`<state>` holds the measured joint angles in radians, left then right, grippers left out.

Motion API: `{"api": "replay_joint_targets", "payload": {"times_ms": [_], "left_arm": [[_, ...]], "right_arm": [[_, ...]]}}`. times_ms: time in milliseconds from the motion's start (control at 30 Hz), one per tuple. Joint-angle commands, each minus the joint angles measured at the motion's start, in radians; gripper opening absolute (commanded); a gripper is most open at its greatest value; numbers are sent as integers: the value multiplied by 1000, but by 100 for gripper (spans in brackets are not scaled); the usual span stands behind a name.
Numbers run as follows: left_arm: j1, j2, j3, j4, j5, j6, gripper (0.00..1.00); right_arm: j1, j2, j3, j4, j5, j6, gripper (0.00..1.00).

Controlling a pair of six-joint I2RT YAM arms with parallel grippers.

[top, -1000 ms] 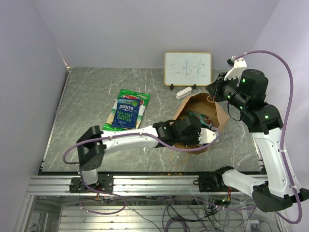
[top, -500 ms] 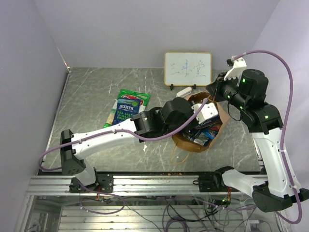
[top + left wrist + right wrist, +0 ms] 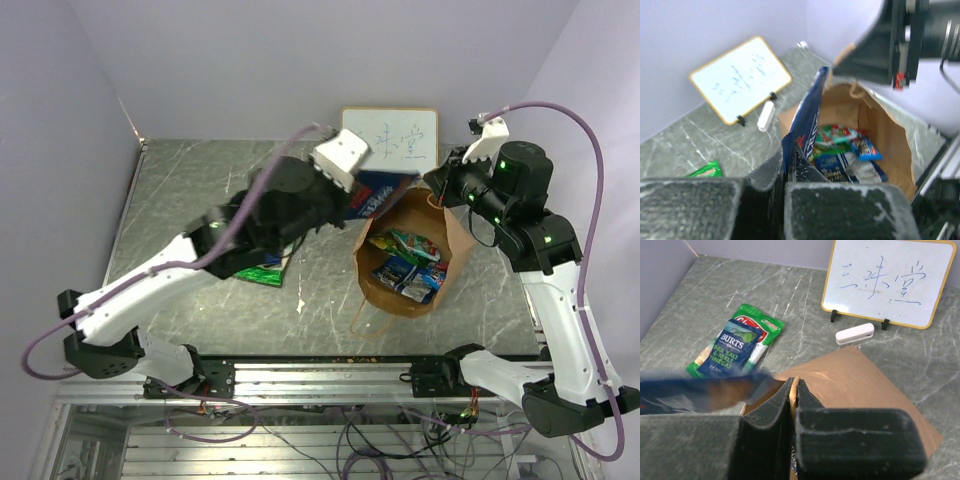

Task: Take the snacks out of the paper bag
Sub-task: Take out the snack from the paper bag, then place the snack at the center of the board.

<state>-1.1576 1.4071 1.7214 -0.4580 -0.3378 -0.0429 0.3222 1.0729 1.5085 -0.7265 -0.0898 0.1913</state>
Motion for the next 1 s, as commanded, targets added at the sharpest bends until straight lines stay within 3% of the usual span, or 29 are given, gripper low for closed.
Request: {"api": "replay_joint_targets", "payload": {"times_ms": [0,133,267,567,800,967], "left_arm": [[18,-34,138,-160,-194,-92,7],[48,-92,153,-169,-239,-142,7],[157,-167,116,-104,-180,-211,7],[433,-60,196,-264,-200,-336,7],[728,-28,10,-200,115,-549,7],[831,-16,-167,-105,250,-739,7]], "right_arm": [[2,16,51,44,2,12,0],[3,8,19,46,23,2,0],[2,6,4,38,17,12,0],[2,15,57,-11,52,-10,0],[3,21,79,-31,53,-20,0],[2,17,79,-38,55,-23,0]]}}
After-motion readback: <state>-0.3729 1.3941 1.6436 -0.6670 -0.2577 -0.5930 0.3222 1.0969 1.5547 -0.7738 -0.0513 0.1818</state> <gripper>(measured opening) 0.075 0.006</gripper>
